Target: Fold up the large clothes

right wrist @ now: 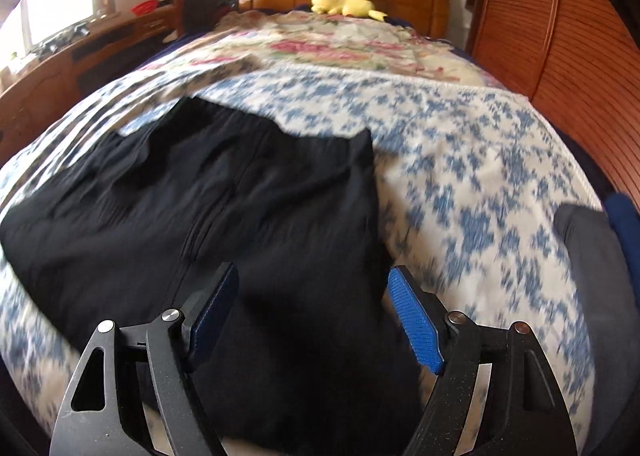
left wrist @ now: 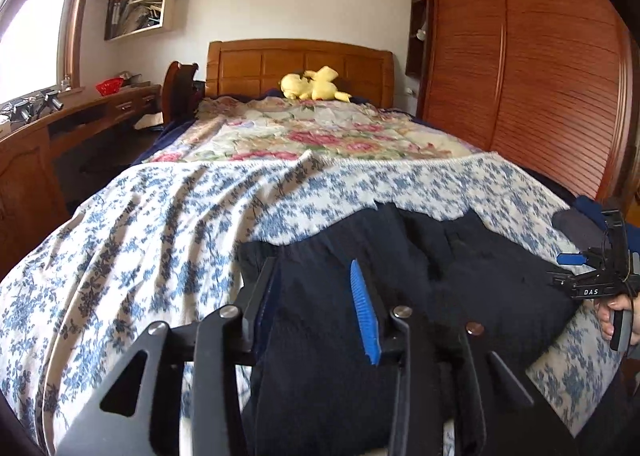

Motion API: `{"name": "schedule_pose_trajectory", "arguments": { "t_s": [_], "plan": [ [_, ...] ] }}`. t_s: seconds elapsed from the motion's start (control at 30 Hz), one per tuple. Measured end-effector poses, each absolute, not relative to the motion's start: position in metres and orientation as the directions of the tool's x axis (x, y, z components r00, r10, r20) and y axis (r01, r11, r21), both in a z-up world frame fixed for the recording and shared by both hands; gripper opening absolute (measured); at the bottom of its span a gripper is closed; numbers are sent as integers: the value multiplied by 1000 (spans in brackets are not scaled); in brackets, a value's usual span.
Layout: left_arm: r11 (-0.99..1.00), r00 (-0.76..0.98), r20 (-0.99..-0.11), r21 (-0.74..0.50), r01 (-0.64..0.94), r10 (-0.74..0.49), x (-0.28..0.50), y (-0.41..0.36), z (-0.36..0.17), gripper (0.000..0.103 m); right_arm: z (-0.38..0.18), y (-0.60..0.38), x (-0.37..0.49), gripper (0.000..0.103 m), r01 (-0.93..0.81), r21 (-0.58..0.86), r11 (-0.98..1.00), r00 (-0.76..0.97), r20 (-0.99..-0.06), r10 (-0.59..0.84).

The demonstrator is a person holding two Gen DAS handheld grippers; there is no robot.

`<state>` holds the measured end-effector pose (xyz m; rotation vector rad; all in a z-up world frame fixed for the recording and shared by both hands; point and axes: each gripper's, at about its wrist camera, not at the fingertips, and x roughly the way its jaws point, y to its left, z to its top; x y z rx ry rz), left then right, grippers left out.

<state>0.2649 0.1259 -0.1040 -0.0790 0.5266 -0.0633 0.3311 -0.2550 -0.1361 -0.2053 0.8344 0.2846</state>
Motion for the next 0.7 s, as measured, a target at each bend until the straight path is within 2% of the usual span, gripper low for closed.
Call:
{"name": "schedule_pose_trajectory", "arguments": {
  "t_s": [0.37, 0.57, 0.7],
  "plan": [
    [989, 783, -609, -143, 43, -123, 223, 141, -161, 36, -161, -271, 306, 81, -342, 0, 940, 579, -788, 211],
    [990, 771, -627, -140, 35, -116, 212, 145, -173, 37, -172, -269, 300, 83, -341, -12, 940, 590, -781, 204],
    [990, 762, -638, -137, 23, -106, 213, 149, -179, 37, -177, -273, 298, 87, -328, -3, 945, 607, -767, 209]
  ]
}}
